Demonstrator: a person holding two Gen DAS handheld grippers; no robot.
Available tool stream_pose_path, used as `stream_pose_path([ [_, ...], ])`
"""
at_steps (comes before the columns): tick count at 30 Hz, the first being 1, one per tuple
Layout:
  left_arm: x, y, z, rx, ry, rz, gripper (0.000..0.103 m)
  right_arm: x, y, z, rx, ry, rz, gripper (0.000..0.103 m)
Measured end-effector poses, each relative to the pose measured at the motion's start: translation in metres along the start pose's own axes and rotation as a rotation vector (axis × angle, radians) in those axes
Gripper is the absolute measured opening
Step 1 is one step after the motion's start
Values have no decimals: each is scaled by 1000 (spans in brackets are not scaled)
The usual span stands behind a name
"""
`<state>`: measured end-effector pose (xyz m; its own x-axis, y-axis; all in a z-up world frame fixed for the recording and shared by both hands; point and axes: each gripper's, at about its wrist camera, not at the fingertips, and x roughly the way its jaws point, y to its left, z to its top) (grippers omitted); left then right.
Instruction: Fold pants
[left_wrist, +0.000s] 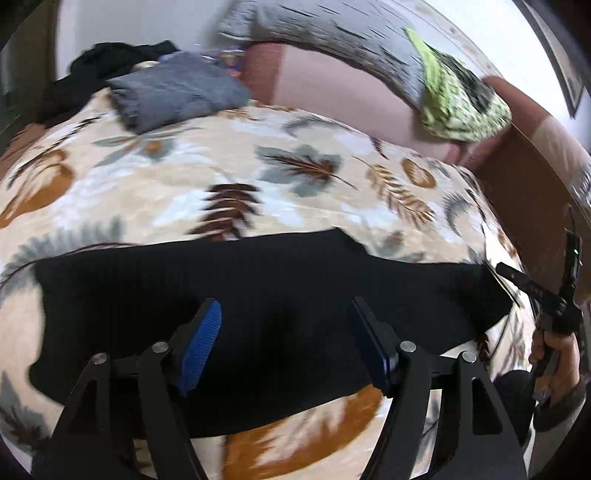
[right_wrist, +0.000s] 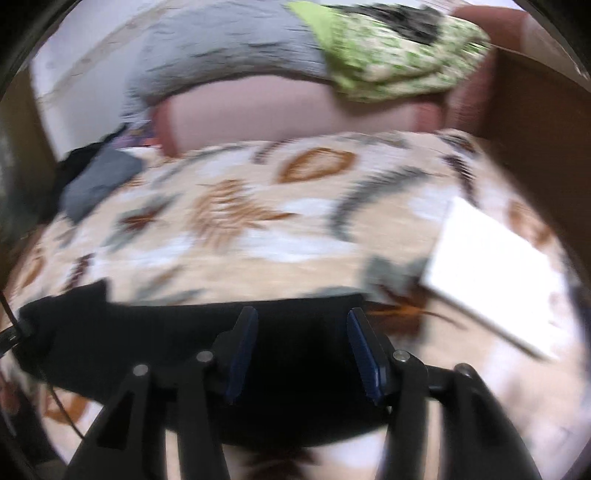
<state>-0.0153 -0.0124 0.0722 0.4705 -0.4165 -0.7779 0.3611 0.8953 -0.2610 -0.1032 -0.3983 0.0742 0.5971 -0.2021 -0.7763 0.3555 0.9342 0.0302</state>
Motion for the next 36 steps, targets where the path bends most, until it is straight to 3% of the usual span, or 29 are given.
stream_pose_path([
  [5,27,-45,6,70,42,-46,71,32,-17,0,-5,118,-40,49],
  [6,32,-52,7,80,52,-49,71,37,-18,-2,2,133,-31,34],
  [7,36,-56,8,88,58,-52,71,41,-19,-4,6,147,-14,11],
  [8,41,-64,8,100,66,-54,71,44,-20,-8,11,158,2,9],
  [16,63,-86,9,145,76,-31,71,26,-27,2,59,50,53,7],
  [27,77,-92,5,170,37,44,71,55,-34,-10,114,102,42,7],
  [36,80,-90,-1,159,9,21,78,57,-38,-16,154,83,49,13],
])
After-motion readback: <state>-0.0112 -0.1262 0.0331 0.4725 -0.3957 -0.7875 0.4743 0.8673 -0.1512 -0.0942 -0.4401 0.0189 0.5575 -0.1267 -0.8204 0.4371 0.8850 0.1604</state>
